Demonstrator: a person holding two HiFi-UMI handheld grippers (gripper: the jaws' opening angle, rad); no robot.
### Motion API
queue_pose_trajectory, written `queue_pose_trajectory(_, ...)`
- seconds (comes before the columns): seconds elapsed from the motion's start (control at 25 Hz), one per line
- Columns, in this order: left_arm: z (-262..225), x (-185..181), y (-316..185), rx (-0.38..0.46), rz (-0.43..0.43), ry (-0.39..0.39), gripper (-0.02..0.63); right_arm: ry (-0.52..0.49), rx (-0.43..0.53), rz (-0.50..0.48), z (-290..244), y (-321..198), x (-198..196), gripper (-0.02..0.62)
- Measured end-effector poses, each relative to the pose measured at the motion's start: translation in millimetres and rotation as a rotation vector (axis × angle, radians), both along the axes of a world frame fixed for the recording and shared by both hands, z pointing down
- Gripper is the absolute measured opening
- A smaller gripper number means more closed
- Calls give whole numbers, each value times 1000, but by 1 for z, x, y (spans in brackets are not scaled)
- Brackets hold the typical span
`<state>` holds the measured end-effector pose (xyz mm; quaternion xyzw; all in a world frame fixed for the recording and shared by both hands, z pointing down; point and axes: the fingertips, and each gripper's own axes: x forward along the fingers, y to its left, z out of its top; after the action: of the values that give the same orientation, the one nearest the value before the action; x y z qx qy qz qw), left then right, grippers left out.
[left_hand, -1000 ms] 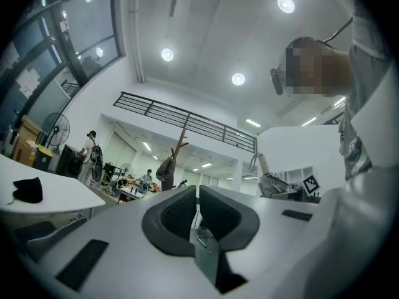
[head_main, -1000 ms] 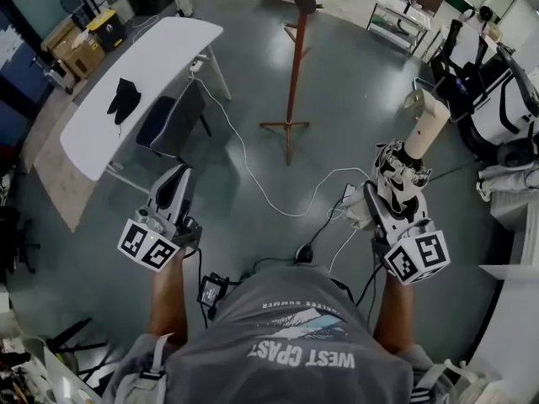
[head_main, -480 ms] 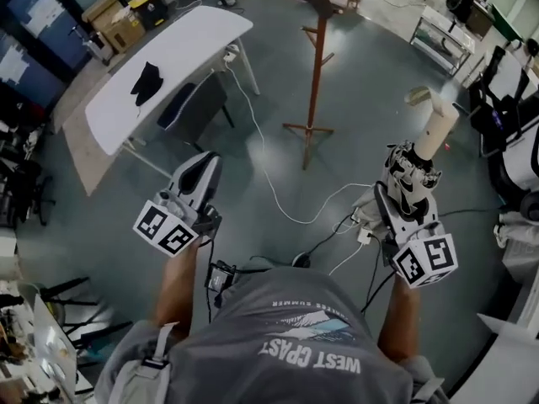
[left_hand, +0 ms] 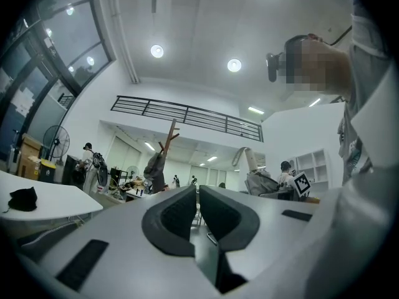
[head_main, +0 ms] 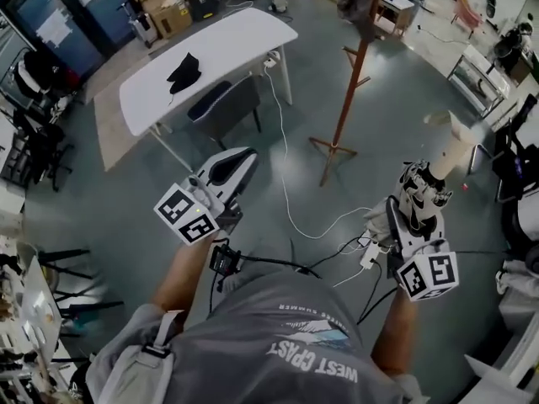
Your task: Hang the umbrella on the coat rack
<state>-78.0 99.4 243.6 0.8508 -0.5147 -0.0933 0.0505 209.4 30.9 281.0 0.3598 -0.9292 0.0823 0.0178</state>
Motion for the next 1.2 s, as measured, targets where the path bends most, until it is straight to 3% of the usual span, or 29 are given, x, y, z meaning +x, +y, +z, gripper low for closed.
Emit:
queue_pose_trajectory(0.48, 14, 10, -70, 20, 78, 25, 31, 16, -5, 38, 7, -74, -16, 290)
queue_pose_trajectory(1.2, 57, -61, -189, -55, 129, 97, 31, 27, -91, 125, 47, -238, -91, 290)
